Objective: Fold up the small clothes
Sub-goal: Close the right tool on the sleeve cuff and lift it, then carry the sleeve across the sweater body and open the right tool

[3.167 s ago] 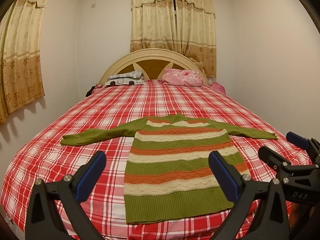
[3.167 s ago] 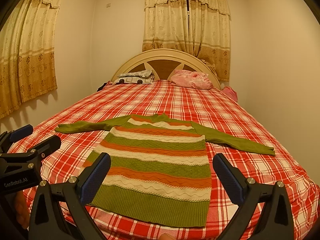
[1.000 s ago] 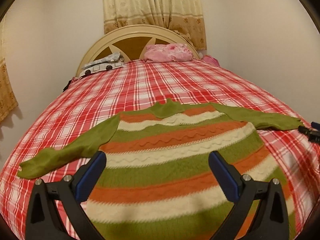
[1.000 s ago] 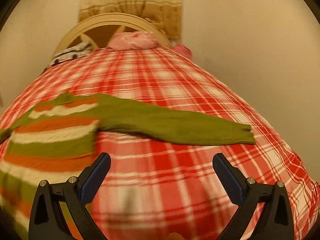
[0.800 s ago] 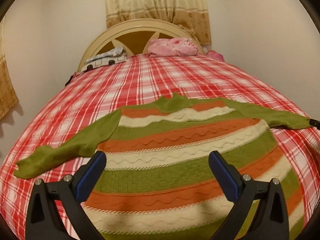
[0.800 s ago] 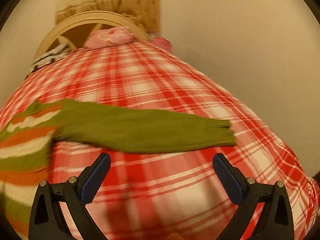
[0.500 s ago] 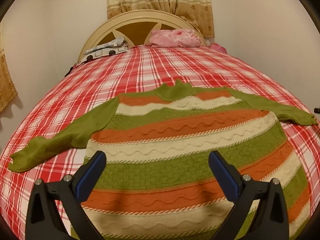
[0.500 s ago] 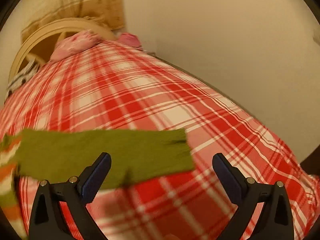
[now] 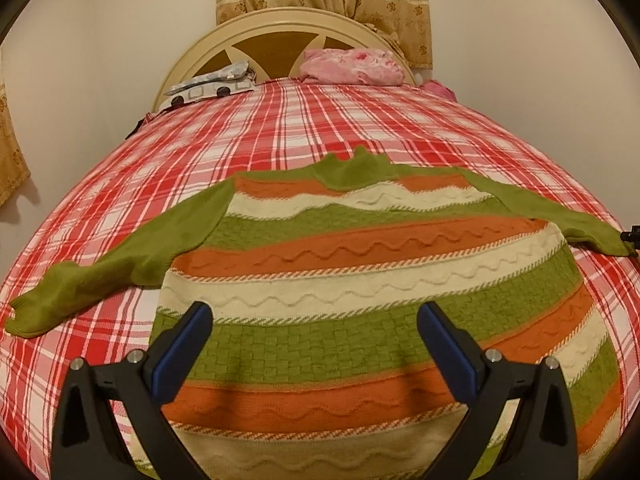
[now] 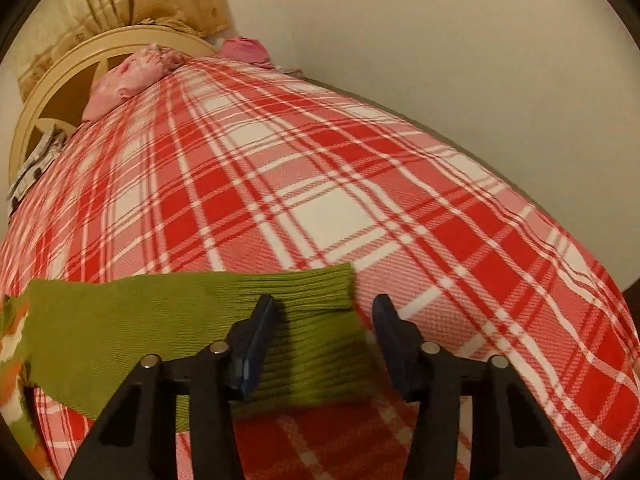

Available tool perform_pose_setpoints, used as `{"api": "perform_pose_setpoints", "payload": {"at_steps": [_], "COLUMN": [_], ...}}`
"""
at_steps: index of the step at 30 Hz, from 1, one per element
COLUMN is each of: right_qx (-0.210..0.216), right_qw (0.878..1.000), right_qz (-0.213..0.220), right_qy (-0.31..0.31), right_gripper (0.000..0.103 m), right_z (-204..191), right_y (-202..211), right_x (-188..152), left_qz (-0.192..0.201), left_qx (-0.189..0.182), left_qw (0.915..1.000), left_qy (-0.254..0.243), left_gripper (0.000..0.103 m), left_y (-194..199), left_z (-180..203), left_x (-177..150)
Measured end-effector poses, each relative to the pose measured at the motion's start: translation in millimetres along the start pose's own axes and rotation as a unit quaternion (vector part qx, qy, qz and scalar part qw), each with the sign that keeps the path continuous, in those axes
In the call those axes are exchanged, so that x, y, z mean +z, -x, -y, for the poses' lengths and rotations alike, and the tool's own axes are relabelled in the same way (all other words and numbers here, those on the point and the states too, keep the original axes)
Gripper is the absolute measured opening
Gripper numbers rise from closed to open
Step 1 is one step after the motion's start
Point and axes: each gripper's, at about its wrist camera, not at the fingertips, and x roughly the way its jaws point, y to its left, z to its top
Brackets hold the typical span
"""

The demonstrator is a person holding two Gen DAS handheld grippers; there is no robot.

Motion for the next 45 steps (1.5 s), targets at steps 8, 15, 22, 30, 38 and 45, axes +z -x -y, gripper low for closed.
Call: {"api": "perform_pose_setpoints", "payload": {"at_steps": [8,15,22,30,38,45], "right_qx": [0.055,0.102,0.14,0.184,0.238,0.28], "right_qw": [0.998,0.993,0.985,0.972,0.95,0.928], "right_qz": [0.013,0.049,0.087,0.112,0.137,0.145], "right_qy": [0.008,0.013,0.057,0.09,0.151,0.198], "right_gripper": [0.009,0.008,0.008,0.008,0.008,0.008], "right_z": [-14,-41,-101,-170,-260,-337], "right_y": [13,48,98,143,195,227], "right_x": [4,18,39,61,65,52], "left_qz": [-0.004,0.001,0.008,0.007,0.003,0.006], "left_qx": [-0.011,-0.017,-0.012,0.015,0.017,0.006], "left_qw": [0.9999,0.9998,0.9999,0.9999,0.9999,0.9998], "left_qy": [-0.001,0.003,0.004,-0.003,-0.001,0.019], "left_gripper": [0.103,0.103,0.103,0.103,0.103,0.103], "left_y": [2,9,16,6,3,7], "left_z": [0,-3,-9,-26,-40,-58], "left_x": [-2,-3,-5,-5,-10,-15]}}
